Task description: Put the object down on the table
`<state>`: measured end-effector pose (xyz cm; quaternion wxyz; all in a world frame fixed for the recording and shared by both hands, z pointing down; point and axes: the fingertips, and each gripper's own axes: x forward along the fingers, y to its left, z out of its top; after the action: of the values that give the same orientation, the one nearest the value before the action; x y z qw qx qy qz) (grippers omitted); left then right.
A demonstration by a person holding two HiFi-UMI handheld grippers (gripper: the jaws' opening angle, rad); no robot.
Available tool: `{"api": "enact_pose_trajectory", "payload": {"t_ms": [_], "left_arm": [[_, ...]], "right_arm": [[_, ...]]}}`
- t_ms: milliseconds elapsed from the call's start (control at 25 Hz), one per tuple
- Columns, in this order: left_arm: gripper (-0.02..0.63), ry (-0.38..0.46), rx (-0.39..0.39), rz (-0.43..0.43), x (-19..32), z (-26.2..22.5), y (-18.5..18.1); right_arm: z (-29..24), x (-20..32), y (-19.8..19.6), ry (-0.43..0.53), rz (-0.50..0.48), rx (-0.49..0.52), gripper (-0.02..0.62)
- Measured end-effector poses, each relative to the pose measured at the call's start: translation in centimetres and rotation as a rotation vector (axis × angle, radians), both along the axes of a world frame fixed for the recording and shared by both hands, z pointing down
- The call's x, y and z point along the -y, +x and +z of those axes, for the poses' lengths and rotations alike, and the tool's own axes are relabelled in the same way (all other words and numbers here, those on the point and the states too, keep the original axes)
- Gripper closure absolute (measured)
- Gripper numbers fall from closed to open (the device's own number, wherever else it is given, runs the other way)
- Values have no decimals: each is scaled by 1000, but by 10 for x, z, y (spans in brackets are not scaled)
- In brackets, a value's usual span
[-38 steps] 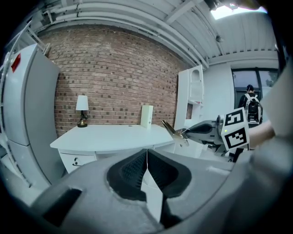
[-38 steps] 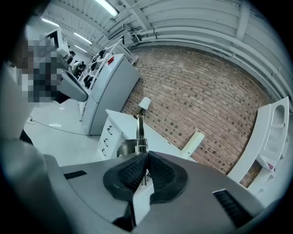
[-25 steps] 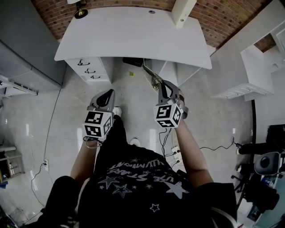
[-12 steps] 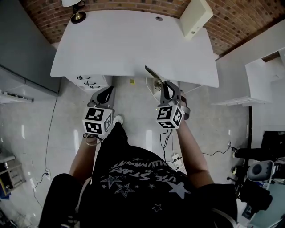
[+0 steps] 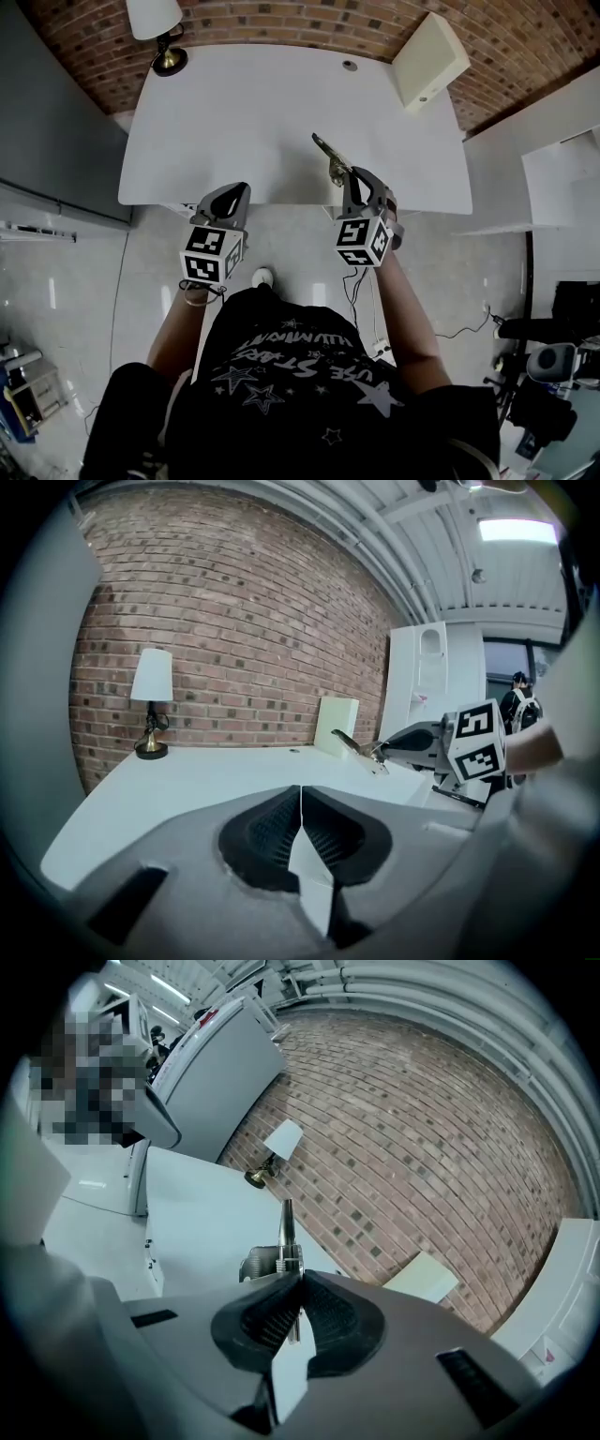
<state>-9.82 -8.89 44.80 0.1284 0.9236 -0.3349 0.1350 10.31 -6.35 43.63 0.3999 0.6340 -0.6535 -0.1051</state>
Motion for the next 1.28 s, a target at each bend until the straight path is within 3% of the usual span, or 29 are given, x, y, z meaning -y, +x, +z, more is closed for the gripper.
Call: {"api": "enact_pose_trajectory", "payload": {"t_ms": [280, 520, 680, 1280], "left_arm": [[584, -8, 1, 4, 37, 3, -11], [584, -52, 15, -41, 51, 24, -10], [584, -36, 26, -76, 79, 22, -2], [584, 23, 56, -218, 230, -9, 64]], "right_arm": [[3, 36, -5, -17, 0, -31, 581], [24, 68, 11, -53, -30, -52, 581], [26, 106, 24, -40, -70, -70, 581], [30, 290, 97, -66, -250, -355, 580]]}}
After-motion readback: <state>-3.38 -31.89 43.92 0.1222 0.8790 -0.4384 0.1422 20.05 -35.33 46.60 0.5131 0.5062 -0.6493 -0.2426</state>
